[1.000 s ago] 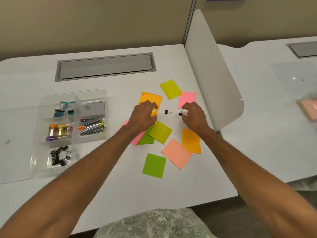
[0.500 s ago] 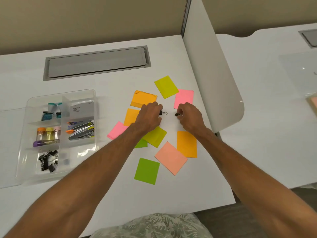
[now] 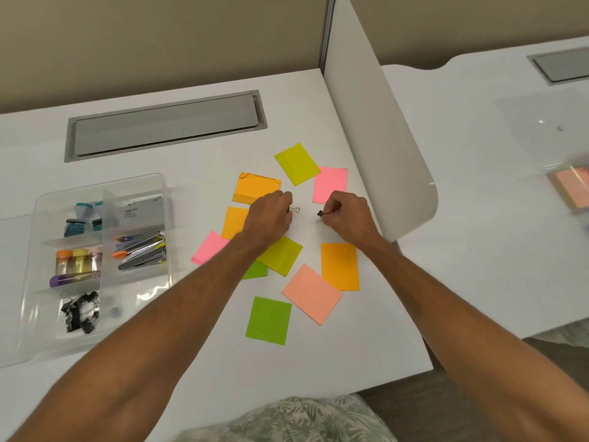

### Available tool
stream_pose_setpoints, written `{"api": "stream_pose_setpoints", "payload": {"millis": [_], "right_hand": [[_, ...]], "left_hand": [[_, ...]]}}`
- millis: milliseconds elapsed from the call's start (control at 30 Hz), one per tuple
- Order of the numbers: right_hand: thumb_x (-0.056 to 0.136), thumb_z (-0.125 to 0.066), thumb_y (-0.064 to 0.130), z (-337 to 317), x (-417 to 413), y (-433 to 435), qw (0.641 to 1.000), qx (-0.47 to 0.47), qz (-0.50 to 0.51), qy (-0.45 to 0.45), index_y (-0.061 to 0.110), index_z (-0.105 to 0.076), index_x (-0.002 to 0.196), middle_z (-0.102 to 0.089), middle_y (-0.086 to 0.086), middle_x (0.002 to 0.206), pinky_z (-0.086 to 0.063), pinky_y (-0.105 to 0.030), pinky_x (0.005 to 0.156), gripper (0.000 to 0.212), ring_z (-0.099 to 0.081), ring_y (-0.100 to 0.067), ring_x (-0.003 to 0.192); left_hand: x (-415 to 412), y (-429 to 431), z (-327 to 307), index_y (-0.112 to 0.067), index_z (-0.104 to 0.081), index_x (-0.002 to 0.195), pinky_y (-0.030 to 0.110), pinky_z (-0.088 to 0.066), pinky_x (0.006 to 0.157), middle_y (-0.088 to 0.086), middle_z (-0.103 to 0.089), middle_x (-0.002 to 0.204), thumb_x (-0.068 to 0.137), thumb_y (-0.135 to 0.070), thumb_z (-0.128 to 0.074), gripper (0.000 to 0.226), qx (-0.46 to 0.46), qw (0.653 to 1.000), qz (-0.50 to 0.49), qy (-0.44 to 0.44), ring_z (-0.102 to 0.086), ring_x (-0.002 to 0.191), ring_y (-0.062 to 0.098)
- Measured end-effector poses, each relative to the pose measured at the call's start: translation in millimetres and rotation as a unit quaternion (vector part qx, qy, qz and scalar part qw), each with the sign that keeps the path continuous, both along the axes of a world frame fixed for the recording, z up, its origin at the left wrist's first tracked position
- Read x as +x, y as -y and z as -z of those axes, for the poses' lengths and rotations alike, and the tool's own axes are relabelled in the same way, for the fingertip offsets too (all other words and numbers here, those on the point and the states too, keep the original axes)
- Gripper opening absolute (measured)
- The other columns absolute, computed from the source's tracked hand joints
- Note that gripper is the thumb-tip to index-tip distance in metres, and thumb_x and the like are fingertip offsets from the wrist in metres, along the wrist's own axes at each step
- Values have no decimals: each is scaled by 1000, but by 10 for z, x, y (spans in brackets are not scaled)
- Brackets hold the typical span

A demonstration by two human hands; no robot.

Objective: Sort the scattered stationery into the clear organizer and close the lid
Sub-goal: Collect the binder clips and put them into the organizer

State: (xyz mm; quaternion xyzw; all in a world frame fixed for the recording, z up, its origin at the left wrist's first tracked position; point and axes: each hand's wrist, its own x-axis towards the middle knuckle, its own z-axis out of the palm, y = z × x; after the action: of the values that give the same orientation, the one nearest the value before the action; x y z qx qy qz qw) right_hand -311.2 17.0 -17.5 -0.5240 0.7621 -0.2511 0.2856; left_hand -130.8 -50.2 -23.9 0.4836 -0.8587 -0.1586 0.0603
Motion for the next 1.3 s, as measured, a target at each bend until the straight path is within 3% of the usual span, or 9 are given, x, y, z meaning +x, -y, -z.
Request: {"api": "stream_pose_setpoints", "payload": {"millis": [167, 267, 400, 500, 667, 867, 1100, 1200, 1300], "right_hand": [[74, -71, 5, -153, 175, -40, 998, 7, 11, 57, 21, -63, 102, -72, 5, 75, -47, -21, 57, 33, -65, -8, 68], [74, -71, 2, -249, 373, -34, 998, -5, -12, 61, 13, -71, 99, -71, 1, 82, -53, -30, 69, 26, -63, -11, 70], [70, -67, -6, -390, 713, -21, 996, -22, -46, 78, 11, -72, 91, -70, -4, 84, -56, -37, 62, 28, -64, -15, 63], [69, -63, -11, -461, 1016, -6, 994, -35, -68, 84, 8, -73, 91, -73, -9, 88, -58, -43, 70, 30, -69, -22, 72], [73, -64, -4, -529, 1627, 57, 992, -22, -82, 92, 9, -73, 97, -70, -6, 88, -56, -42, 80, 29, -66, -23, 76], [81, -72, 7, -575, 2509, 87, 978, -49, -179, 93, 11, -73, 98, -72, -9, 84, -50, -30, 73, 18, -64, -20, 75], [81, -67, 6, -550, 3471, 126, 962, -45, -265, 41, 10, -75, 104, -71, 2, 92, -41, -11, 67, 24, -59, -10, 76], [81, -66, 4, -518, 3803, 102, 951, -42, -307, 20, 9, -74, 105, -73, -3, 94, -49, -25, 76, 26, -60, -12, 78], [83, -69, 13, -463, 4042, 72, 935, -50, -348, -47, 15, -73, 105, -71, -1, 95, -50, -30, 74, 23, -61, -15, 82]], "left_hand": [[263, -31, -203, -7, -66, 101, 32, -41, 73, 10, -69, 100, 83, -9, -63, 19, 43, 990, -75, -111, -61, 91, 29], [521, -69, -317, -6, -69, 101, 40, -50, 80, 12, -69, 101, 81, -5, -64, 21, 41, 984, -94, -146, -64, 92, 30], [917, -136, -430, -6, -70, 101, 41, -53, 81, 12, -69, 103, 80, -3, -67, 21, 32, 975, -124, -180, -67, 89, 28], [1253, -204, -519, -7, -70, 95, 38, -53, 79, 11, -71, 96, 78, -3, -71, 17, 28, 968, -148, -201, -67, 85, 26], [1897, -315, -653, -11, -72, 88, 20, -52, 66, 5, -73, 82, 76, -3, -76, 15, 44, 943, -217, -247, -66, 68, 15], [2813, -441, -756, -12, -69, 82, 1, -42, 55, 0, -70, 76, 71, -3, -80, 18, 55, 920, -287, -261, -59, 61, 1], [3672, -569, -756, -14, -64, 73, 17, -49, 56, -2, -67, 70, 69, -12, -85, 21, 67, 906, -346, -233, -64, 65, 9], [3913, -654, -683, -24, -63, 69, 12, -42, 52, -11, -64, 65, 68, -12, -83, 23, 75, 915, -347, -193, -61, 60, 2], [4077, -720, -601, -23, -64, 71, 22, -51, 58, -10, -64, 64, 68, -11, -82, 21, 92, 926, -326, -168, -62, 61, 6]]}}
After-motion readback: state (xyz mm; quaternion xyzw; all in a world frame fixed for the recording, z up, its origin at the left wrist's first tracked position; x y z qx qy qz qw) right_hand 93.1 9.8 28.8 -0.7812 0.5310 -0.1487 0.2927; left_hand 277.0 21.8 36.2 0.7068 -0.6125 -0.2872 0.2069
